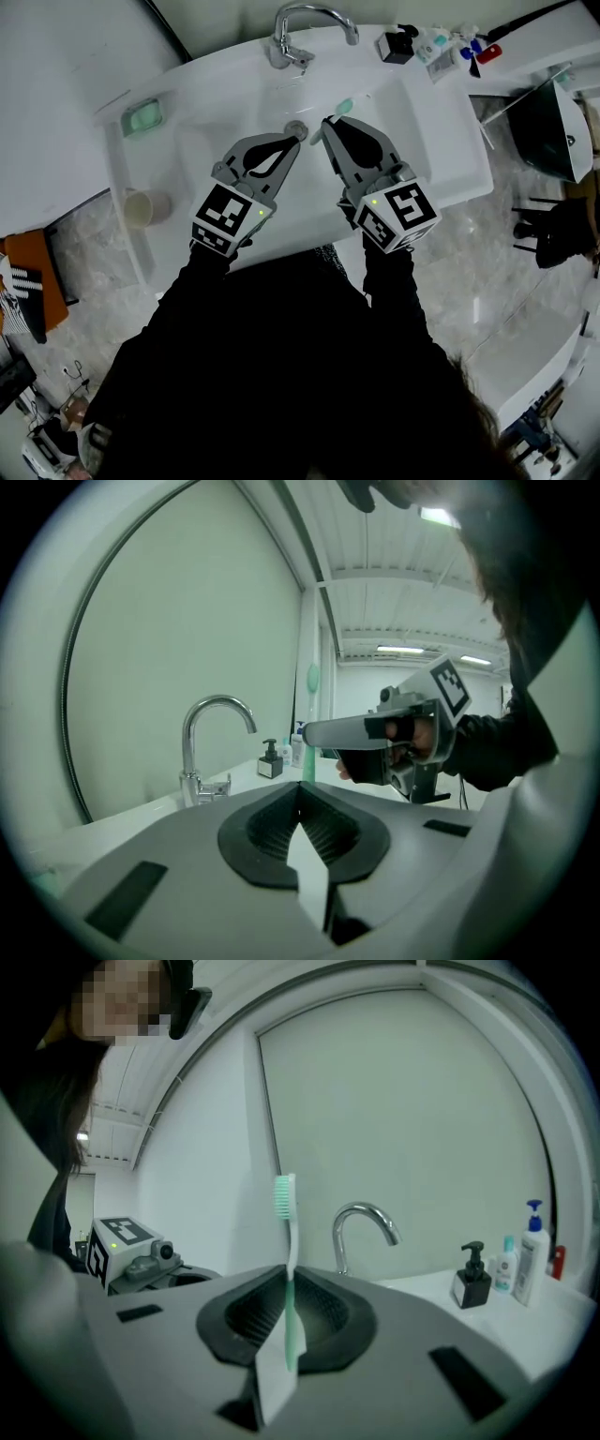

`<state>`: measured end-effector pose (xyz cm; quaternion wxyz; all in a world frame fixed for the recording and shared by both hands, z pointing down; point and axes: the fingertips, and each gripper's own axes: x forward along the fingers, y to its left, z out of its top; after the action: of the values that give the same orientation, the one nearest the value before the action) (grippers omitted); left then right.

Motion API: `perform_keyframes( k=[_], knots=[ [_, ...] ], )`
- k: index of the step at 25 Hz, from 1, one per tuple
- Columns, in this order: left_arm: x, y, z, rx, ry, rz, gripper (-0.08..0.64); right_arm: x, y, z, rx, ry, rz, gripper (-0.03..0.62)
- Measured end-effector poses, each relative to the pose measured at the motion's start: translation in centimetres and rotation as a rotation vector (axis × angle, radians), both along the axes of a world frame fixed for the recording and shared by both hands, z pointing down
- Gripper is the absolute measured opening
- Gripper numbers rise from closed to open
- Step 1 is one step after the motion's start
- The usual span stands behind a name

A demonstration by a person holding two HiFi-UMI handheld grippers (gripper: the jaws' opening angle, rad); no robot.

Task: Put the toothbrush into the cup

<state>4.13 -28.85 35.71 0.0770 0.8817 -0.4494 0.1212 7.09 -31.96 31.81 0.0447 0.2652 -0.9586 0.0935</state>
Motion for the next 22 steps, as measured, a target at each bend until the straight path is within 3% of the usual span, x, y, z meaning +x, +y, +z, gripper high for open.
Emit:
perform_keyframes(
  k=[8,22],
  knots=[
    [-5.0,2.3,-0.8,0.049,0.007,-0.133,0.008,-4.8,1.8,0.4,-0.008,0.001,-0.128,0.029],
    [-16.4,8.0,-2.3,0.086,0.021,-0.467,0.008,-15.0,7.2,0.1,0.025,0.015,-0.381,0.029]
  ],
)
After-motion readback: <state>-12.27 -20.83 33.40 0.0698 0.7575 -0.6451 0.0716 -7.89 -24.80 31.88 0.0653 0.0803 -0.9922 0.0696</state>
